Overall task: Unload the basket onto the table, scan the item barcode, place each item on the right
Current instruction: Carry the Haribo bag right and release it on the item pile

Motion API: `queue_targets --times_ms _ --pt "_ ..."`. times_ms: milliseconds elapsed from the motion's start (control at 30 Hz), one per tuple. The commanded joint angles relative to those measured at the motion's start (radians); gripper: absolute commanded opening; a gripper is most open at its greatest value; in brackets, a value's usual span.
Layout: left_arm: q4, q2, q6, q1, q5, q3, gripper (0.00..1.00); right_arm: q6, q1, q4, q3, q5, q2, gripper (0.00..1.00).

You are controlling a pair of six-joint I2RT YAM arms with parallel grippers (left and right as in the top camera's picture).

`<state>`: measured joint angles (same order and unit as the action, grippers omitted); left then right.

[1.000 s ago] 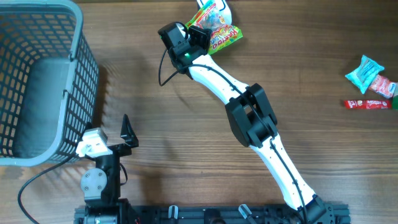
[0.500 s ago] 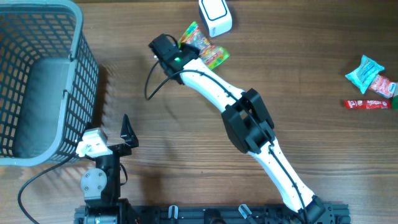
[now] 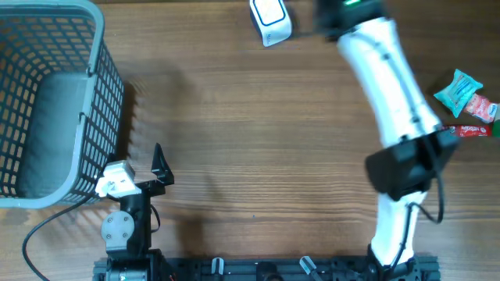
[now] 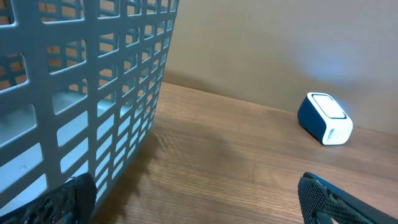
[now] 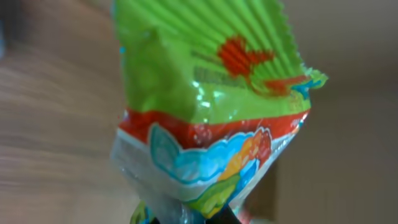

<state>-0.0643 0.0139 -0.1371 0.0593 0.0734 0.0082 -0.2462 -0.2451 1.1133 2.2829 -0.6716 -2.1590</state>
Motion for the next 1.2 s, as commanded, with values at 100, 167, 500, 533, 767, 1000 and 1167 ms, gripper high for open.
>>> queue_targets --times_ms 100,167,500,533,767,1000,1167 --pt "0.000 -0.007 -0.002 0.002 0.010 -0.003 1.00 0.399 0.385 0.170 -0.169 0.401 -0.011 0.05" --pt "0.000 -0.007 -0.002 0.002 0.010 -0.003 1.00 0.409 0.438 0.169 -0.290 0.483 -0.011 0.05" --pt "0.000 -0.007 -0.002 0.002 0.009 -0.003 1.00 0.774 0.451 0.317 -0.328 0.274 0.023 1.00" --pt "0.000 -0.007 -0.002 0.002 0.009 -0.003 1.00 0.768 0.444 0.350 -0.269 0.301 0.052 1.00" --pt "0.000 -0.007 -0.002 0.002 0.010 -0.003 1.00 0.588 0.406 0.364 -0.118 0.577 0.473 1.00" --pt "0.000 -0.007 -0.002 0.002 0.010 -0.003 1.00 0.587 0.406 0.373 -0.118 0.577 0.890 1.00" --pt "0.000 -0.007 -0.002 0.002 0.010 -0.003 1.00 0.587 0.406 0.374 -0.118 0.577 1.072 1.00"
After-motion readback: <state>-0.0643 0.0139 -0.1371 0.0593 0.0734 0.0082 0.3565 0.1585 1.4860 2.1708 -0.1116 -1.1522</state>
